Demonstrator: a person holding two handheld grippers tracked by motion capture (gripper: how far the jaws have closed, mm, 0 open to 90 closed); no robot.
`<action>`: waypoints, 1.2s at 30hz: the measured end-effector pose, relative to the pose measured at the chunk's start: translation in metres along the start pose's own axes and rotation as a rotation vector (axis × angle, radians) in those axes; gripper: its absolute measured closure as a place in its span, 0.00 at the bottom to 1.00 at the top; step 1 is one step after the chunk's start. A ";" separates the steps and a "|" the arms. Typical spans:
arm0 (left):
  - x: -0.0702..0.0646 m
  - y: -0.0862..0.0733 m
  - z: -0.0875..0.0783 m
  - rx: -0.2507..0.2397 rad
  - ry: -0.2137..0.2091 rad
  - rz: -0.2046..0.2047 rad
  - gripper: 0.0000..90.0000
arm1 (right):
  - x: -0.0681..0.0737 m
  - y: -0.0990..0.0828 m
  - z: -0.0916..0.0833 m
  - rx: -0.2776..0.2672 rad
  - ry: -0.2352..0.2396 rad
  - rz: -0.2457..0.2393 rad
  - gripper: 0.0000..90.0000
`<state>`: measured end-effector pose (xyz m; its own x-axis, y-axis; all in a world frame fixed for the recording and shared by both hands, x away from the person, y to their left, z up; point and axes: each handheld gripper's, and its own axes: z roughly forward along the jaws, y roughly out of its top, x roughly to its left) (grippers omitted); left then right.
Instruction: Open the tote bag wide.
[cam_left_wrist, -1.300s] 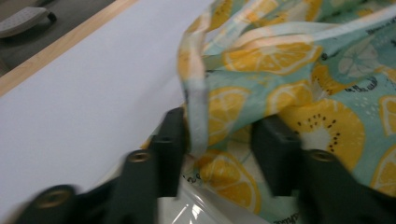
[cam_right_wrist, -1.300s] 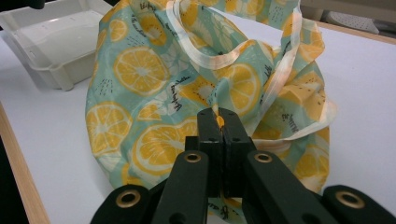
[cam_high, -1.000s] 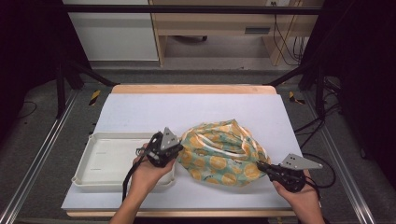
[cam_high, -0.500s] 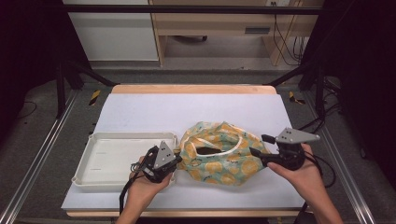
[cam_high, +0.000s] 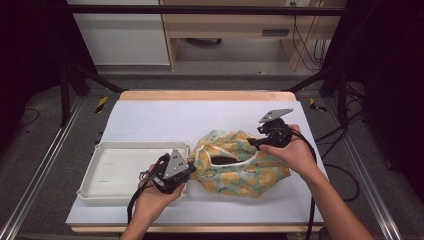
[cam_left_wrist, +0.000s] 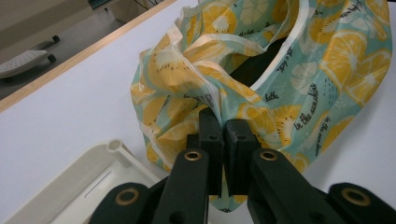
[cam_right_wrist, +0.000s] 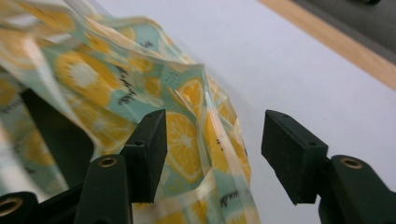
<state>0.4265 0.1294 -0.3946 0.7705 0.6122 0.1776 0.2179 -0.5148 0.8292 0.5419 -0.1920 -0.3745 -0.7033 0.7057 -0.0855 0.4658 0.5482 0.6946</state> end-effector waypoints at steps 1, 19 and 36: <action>0.000 0.000 0.000 0.000 0.000 0.000 0.97 | -0.001 0.001 0.006 0.020 -0.003 0.005 0.47; 0.027 0.005 0.020 0.112 0.073 0.011 0.97 | 0.038 -0.027 -0.082 -0.284 -0.017 -0.041 1.00; 0.050 0.027 0.050 0.054 0.256 -0.075 0.99 | 0.100 -0.102 -0.080 -0.324 0.102 -0.098 1.00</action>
<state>0.5013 0.1161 -0.3895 0.5759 0.7781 0.2510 0.3055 -0.4895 0.8167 0.3809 -0.2131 -0.3963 -0.7937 0.5996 -0.1026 0.2104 0.4288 0.8786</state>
